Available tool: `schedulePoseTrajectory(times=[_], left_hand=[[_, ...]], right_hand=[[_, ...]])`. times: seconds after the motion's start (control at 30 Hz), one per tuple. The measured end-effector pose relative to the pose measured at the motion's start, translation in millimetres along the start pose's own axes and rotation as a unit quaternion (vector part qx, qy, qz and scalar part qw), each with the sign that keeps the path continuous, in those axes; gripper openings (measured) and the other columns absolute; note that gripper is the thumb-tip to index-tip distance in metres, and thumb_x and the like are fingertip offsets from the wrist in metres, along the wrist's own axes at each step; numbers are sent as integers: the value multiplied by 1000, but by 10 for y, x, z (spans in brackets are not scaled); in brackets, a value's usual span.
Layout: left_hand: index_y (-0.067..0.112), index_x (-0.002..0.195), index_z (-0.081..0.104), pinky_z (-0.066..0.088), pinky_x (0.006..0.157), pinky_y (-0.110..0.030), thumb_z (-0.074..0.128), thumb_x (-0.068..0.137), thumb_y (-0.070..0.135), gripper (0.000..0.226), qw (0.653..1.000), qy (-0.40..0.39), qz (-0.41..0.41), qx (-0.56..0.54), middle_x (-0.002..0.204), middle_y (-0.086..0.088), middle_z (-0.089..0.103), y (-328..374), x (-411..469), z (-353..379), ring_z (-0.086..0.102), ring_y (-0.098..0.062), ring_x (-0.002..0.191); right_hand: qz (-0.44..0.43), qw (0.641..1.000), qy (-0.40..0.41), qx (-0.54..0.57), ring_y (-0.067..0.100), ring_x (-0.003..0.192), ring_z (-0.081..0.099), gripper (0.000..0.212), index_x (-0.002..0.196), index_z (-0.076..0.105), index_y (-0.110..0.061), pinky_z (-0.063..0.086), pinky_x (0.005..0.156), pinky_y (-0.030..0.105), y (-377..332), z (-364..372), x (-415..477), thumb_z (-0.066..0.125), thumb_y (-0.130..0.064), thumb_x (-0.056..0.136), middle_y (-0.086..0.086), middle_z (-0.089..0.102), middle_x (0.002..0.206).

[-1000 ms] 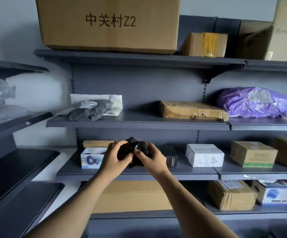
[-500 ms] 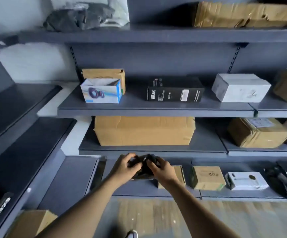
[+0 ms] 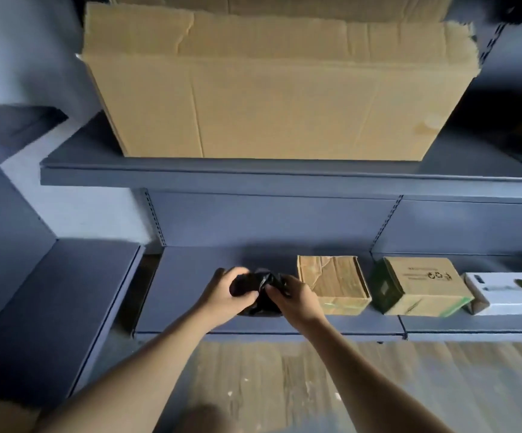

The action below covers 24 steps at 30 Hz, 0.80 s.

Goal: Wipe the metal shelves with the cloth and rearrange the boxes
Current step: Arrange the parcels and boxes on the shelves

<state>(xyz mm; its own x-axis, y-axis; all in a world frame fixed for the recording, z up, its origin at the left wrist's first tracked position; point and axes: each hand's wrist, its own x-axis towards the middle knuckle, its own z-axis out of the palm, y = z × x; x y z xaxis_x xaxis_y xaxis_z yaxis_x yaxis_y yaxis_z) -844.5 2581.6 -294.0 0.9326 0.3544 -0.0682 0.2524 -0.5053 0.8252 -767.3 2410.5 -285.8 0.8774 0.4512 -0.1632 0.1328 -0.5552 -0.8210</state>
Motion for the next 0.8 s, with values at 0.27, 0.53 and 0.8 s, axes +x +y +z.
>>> schedulePoseTrajectory(times=[0.27,0.53,0.8], left_hand=[[28,119,56,31,90,0,78,68,6,60,993,43,98,50,113,11,37,-1444,676,765,43,2,111],[14,119,60,28,93,1,75,66,-3,57,993,18,92,70,123,3,35,-2162,1021,1355,39,14,109],[11,121,57,39,93,-22,73,76,4,49,994,11,46,103,126,4,35,-2325,1278,1503,44,-9,109]], right_hand=[[-35,999,27,8,15,85,63,37,109,51,-32,46,68,24,1231,942,915,76,-22,84,-12,66,92],[29,999,5,28,22,92,63,37,123,52,-20,50,76,30,1915,1387,1229,66,-12,90,-6,63,100],[61,998,-11,34,19,100,64,45,138,51,-20,51,88,30,2188,1606,1502,63,-22,94,0,66,122]])
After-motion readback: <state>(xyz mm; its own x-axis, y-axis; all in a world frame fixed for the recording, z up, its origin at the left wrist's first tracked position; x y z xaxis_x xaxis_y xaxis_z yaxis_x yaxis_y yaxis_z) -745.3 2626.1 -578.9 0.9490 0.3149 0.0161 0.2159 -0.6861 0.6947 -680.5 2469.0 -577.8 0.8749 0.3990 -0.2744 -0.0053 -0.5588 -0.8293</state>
